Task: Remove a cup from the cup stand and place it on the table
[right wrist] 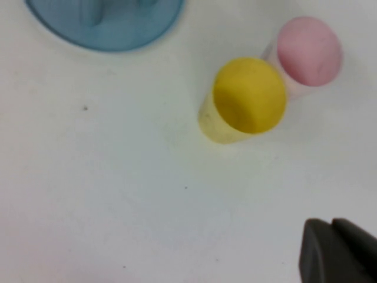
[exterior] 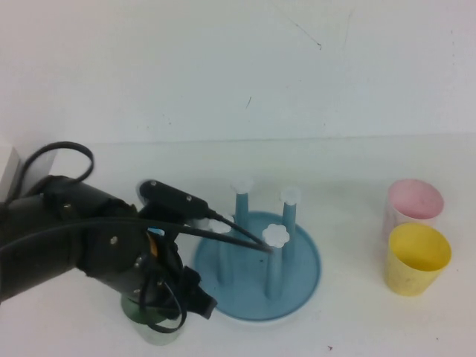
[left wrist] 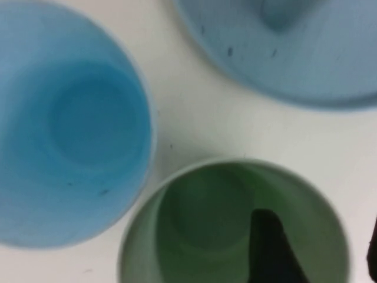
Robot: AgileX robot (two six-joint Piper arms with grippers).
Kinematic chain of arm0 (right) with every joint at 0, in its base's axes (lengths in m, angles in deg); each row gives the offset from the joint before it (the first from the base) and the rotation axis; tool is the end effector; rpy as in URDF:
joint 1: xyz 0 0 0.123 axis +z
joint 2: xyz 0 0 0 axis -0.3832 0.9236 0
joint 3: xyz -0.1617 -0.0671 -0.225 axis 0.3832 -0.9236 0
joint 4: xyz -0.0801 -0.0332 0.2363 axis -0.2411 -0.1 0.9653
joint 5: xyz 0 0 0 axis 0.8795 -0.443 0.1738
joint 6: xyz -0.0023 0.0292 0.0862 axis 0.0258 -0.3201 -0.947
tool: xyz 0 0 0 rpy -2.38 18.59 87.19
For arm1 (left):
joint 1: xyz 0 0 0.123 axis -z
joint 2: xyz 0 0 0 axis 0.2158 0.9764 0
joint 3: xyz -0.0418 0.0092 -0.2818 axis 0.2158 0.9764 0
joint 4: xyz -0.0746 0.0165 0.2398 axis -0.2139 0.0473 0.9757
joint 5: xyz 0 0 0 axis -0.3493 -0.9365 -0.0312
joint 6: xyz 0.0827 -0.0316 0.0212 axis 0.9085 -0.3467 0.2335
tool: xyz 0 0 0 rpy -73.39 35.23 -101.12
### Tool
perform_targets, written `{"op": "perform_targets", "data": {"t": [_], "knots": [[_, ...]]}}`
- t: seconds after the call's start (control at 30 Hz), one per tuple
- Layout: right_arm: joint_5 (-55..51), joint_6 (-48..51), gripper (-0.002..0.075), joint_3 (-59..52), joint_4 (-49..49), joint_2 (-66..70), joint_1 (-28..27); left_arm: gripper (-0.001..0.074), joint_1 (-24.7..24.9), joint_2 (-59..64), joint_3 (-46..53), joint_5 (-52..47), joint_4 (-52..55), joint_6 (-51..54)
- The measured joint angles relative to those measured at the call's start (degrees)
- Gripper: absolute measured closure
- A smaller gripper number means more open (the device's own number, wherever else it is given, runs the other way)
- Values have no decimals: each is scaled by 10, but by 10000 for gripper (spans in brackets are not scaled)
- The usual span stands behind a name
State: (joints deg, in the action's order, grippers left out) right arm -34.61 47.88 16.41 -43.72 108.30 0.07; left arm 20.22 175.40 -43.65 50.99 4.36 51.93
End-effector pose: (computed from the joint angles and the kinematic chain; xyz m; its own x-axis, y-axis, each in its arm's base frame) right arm 0.1307 0.0514 0.3703 -0.4944 -0.6306 -0.5982 -0.6083 0.7427 -0.2802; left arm 0.2380 -0.1572 0.2209 -0.8330 0.3993 -0.3829 0.4612 0.8835 -0.0820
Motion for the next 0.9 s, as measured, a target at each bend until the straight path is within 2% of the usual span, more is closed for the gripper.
{"op": "perform_targets", "data": {"t": [0.17,0.3,0.37,0.67,0.9], "knots": [[14,-43,722,-31,-44,-55,0,536,0,-69,0,3,0,-7],[50,-89,722,-98,-68,-115,0,669,0,-147,0,3,0,-10],[76,-110,722,-140,-73,-151,0,705,0,-187,1,12,1,-12],[212,-138,722,-308,-73,-306,0,732,0,-393,104,158,35,-58],[234,-153,722,-341,-70,-343,0,735,0,-496,208,244,55,-57]]}}
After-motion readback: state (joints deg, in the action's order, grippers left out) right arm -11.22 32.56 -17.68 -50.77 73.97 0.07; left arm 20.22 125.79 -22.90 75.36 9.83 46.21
